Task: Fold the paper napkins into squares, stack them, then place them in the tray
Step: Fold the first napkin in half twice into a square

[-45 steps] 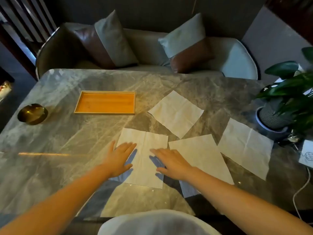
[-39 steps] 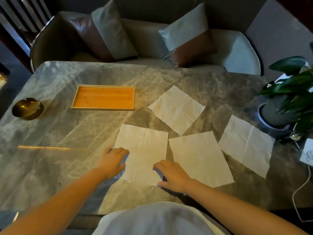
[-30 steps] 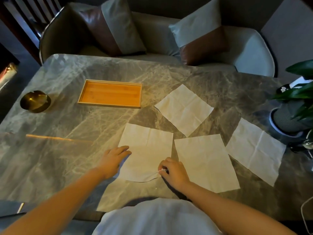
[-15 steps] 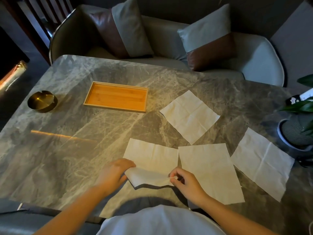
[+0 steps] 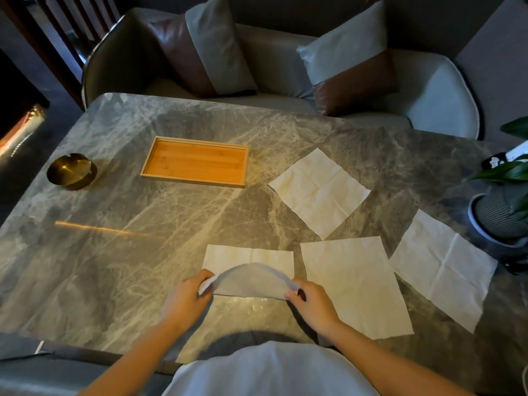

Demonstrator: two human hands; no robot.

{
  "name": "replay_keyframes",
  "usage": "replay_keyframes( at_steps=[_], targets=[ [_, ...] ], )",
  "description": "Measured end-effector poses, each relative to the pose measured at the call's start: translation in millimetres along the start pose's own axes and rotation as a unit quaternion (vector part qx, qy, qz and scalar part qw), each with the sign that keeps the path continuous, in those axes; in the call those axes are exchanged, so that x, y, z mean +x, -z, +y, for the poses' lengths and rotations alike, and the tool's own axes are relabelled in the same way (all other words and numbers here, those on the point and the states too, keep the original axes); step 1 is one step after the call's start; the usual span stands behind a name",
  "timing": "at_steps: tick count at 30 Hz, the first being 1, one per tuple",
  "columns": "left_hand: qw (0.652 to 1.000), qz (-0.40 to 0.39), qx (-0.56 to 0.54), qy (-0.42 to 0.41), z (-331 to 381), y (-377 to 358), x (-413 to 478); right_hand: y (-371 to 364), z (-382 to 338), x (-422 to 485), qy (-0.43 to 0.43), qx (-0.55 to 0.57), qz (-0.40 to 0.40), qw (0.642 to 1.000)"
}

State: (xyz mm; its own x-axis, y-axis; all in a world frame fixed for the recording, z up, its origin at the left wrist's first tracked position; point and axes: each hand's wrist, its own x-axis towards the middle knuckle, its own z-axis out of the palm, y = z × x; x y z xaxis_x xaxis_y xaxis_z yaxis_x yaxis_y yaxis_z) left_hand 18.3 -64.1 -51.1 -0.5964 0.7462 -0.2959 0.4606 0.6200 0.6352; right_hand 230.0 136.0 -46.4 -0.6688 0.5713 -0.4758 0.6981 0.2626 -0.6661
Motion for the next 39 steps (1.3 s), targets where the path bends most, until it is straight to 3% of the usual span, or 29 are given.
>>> replay_keyframes(
  at_steps=[6,17,20,22,25,27,30,39],
  targets=[
    [0.997,0.021,0.022,0.069,-7.3,-5.6,-0.2,-1.4,2.8,3.7,-0.023,-0.001,0.012,1.000],
    [0.993,0.054,0.061,0.084,-4.4,0.1,-9.5,-2.2,-0.1,3.7,-0.026,-0.050,0.042,0.998],
    [0.987,0.091,0.122,0.055,-0.6,1.0,-13.4,-4.5,-7.3,-1.2,-0.008,-0.014,0.107,0.994],
    [0.982,0.096,0.164,-0.015,11.9,1.2,-16.1,-5.3,-13.9,-3.1,0.047,-0.007,0.124,0.991],
    [0.958,0.039,0.253,-0.131,40.7,-4.8,-16.2,-13.6,-28.3,1.1,0.190,-0.144,0.039,0.970],
    [0.946,-0.019,0.296,-0.133,53.6,-17.1,-10.8,-23.3,-36.0,8.7,0.246,-0.262,-0.014,0.933],
    [0.949,-0.080,0.294,-0.082,42.8,-36.7,-3.9,-31.1,-36.8,19.4,0.218,-0.346,-0.060,0.911],
    [0.955,-0.057,0.291,-0.011,-19.8,-18.2,-7.8,-4.2,-12.8,18.4,0.170,-0.396,-0.088,0.898]
  ],
)
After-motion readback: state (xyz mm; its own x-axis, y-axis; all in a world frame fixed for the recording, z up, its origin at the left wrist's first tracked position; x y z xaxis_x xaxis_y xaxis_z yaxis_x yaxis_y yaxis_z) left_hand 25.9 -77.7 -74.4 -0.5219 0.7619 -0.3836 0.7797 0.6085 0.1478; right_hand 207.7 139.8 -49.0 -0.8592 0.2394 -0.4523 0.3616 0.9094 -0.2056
